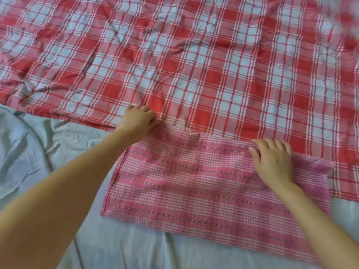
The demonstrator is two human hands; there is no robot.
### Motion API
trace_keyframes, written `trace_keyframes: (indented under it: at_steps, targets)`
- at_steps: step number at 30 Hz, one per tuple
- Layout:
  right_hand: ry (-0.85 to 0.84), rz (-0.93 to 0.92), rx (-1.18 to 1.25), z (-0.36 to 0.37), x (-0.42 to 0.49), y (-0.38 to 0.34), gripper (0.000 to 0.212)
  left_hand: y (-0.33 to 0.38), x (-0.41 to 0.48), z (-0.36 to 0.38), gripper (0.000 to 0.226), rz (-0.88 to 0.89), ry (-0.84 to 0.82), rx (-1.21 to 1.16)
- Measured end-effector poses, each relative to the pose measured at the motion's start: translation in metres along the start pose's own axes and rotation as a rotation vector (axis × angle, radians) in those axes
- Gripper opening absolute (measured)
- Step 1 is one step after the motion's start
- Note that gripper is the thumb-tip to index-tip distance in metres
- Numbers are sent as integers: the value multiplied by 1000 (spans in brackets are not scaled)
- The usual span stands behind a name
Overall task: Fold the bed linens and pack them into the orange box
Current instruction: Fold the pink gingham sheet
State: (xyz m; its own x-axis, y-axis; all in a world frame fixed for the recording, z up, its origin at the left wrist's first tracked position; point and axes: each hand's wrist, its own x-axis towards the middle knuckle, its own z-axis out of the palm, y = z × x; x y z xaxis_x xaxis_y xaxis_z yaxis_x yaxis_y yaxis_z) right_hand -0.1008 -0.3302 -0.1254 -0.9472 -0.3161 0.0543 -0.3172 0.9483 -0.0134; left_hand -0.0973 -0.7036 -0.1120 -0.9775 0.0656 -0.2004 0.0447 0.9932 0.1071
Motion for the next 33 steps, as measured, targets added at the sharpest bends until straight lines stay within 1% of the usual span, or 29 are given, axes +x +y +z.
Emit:
trace_keyframes:
  at_steps: [1, 2, 3, 4, 6, 7, 8, 10, 11, 12, 13, 14, 15, 16, 17, 18, 19, 21, 22, 24, 26, 27, 29, 31, 32, 33]
  targets:
    - [-3, -14, -11, 1, 0, 11, 47, -8, -3, 1, 39, 56, 52, -26]
    - [0, -7, -14, 2, 0, 23, 46, -13, -4, 1, 35, 94, 107, -16]
    - [3, 6, -16, 3, 0, 31, 45, -20, -8, 2, 28, 84, 139, 4]
    - [8, 24, -26, 6, 0, 38, 44, -24, -11, 3, 24, 41, 132, 28]
    - [6, 56, -52, 13, 2, 45, 43, -20, -8, 14, 29, -84, 93, 83]
    - [14, 67, -60, 16, 3, 43, 42, -14, -6, 19, 32, -182, 61, 97]
    - [31, 93, -59, 18, 4, 40, 39, -3, -1, 23, 30, -292, 48, 107]
    - [74, 175, -35, 17, 0, 29, 29, 22, 3, 17, 21, -443, 123, 94]
    - [87, 215, -25, 14, -7, 28, 23, 40, 2, 13, 22, -446, 198, 67]
    - [96, 241, -27, 12, -16, 28, 23, 60, -3, 8, 25, -390, 300, 32]
    - [88, 261, -42, 9, -28, 29, 27, 83, -14, 7, 27, -267, 389, -12]
    - [63, 282, -65, 9, -42, 32, 33, 109, -28, 10, 31, -85, 426, -58]
    - [19, 313, -87, 9, -58, 37, 39, 134, -44, 17, 35, 137, 382, -76]
    - [-26, 348, -111, 12, -75, 45, 43, 154, -60, 28, 39, 344, 274, -54]
    - [-85, 405, -128, 13, -94, 55, 46, 167, -72, 42, 43, 475, 162, -3]
    - [-142, 462, -146, 15, -112, 69, 48, 174, -76, 56, 47, 509, 78, 32]
    - [-193, 529, -148, 13, -128, 78, 50, 173, -75, 68, 51, 452, 35, 41]
    - [-248, 659, -105, 9, -154, 93, 52, 170, -65, 80, 56, 283, -21, 25]
    - [-216, 705, -56, 6, -165, 96, 52, 169, -61, 80, 57, 232, -46, 15]
    - [-140, 835, 96, -5, -178, 91, 51, 170, -56, 79, 57, 203, -79, 33]
    - [-159, 999, 348, -8, -187, 90, 47, 171, -55, 75, 59, 204, -99, 50]
    - [-196, 1068, 509, -12, -192, 92, 49, 172, -55, 74, 60, 202, -110, 58]
    - [-241, 1135, 855, -20, -192, 99, 62, 173, -54, 72, 61, 179, -109, 72]
    - [-331, 1139, 1161, -36, -187, 100, 71, 179, -59, 66, 63, 141, -142, 39]
    - [-369, 1112, 1254, -46, -182, 100, 77, 182, -63, 62, 64, 125, -167, 17]
    - [-388, 1078, 1278, -59, -175, 94, 75, 182, -68, 58, 66, 120, -170, 9]
